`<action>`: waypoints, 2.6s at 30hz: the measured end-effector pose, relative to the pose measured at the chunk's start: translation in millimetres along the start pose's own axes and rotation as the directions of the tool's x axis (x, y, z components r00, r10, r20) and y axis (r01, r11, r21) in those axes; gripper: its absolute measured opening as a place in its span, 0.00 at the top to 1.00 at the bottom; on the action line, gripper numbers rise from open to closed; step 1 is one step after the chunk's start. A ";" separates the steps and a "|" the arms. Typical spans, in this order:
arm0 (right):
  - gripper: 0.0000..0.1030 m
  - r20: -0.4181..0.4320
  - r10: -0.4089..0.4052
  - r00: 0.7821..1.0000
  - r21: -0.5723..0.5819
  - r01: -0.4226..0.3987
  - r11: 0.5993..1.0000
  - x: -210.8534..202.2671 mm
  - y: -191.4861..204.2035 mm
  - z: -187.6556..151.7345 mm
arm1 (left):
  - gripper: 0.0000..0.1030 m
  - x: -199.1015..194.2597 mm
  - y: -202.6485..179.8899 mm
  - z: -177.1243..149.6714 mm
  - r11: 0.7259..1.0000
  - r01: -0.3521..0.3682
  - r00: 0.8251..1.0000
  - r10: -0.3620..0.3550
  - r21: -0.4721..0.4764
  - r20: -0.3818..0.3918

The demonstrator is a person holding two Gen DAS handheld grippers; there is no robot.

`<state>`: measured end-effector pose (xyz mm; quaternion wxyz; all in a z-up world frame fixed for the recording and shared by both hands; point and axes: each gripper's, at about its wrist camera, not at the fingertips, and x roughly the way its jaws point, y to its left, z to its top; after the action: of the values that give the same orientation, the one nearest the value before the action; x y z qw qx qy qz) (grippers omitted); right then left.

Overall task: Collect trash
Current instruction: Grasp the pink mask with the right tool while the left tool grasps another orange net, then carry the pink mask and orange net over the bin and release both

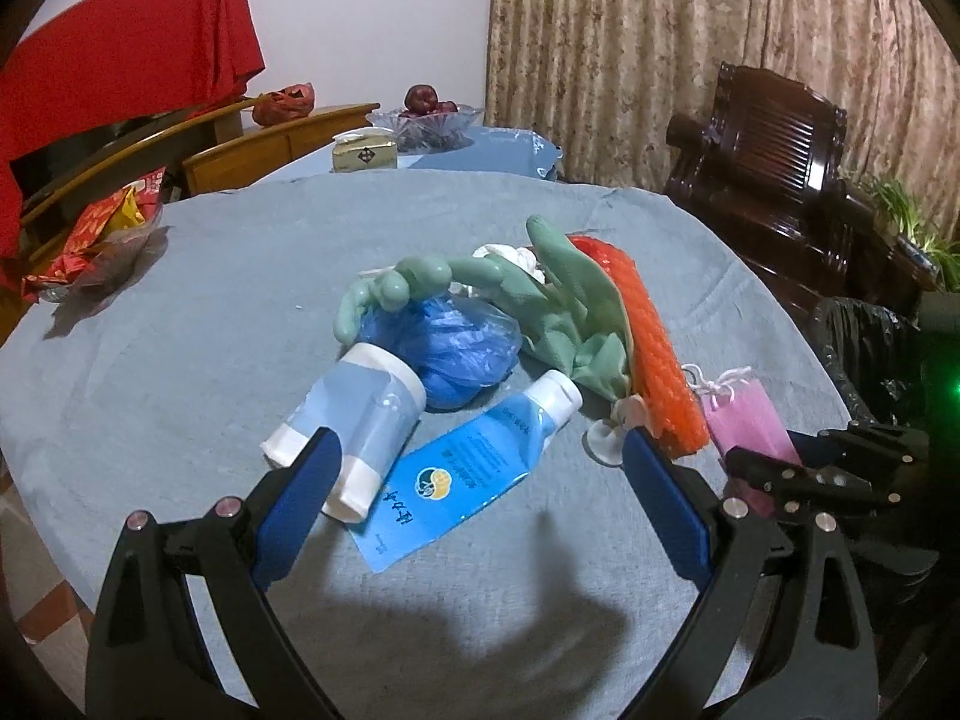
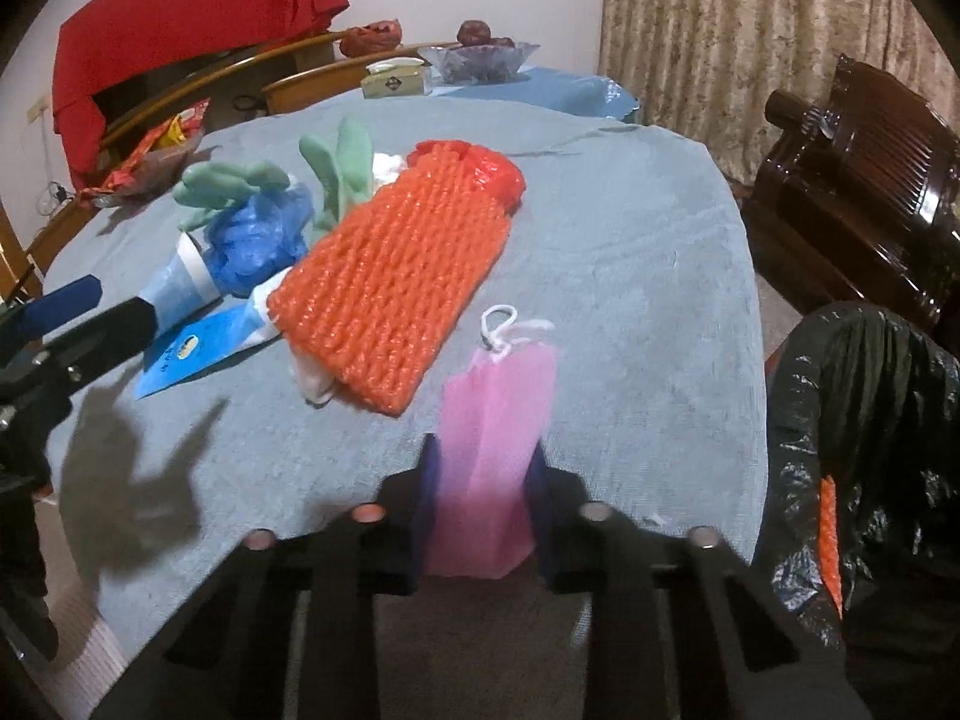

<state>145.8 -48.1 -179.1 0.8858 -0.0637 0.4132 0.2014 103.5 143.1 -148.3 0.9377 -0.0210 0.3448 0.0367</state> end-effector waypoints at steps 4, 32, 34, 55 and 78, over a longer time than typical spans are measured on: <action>0.89 0.013 0.020 1.000 0.017 -0.020 1.000 -5.4 -3.6 3.8 | 0.11 0.1 -4.2 2.3 1.000 0.007 1.000 -0.007 0.001 0.002; 0.90 0.150 -0.051 0.987 0.105 0.036 0.994 -61.2 -67.7 21.2 | 0.54 49.6 -98.1 15.3 0.990 0.106 0.992 -0.100 0.090 -0.072; 0.90 0.151 -0.047 0.987 0.109 0.031 0.994 -62.0 -69.7 20.9 | 0.70 50.1 -102.6 15.4 0.990 0.096 0.993 -0.089 0.106 -0.071; 0.90 0.229 -0.078 0.970 0.152 0.043 0.987 -108.5 -87.3 23.1 | 0.89 -17.2 -127.1 37.6 0.984 0.124 0.990 -0.131 0.131 0.048; 0.90 0.277 -0.243 0.930 0.274 0.166 0.947 -187.3 -154.5 -3.8 | 0.89 -52.4 -210.9 52.4 0.922 0.304 0.942 -0.329 0.242 0.069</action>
<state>98.2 -246.8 -47.9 0.9564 0.0356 0.2832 0.0623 115.1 -66.5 -71.5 0.9448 0.0332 0.2873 -0.1539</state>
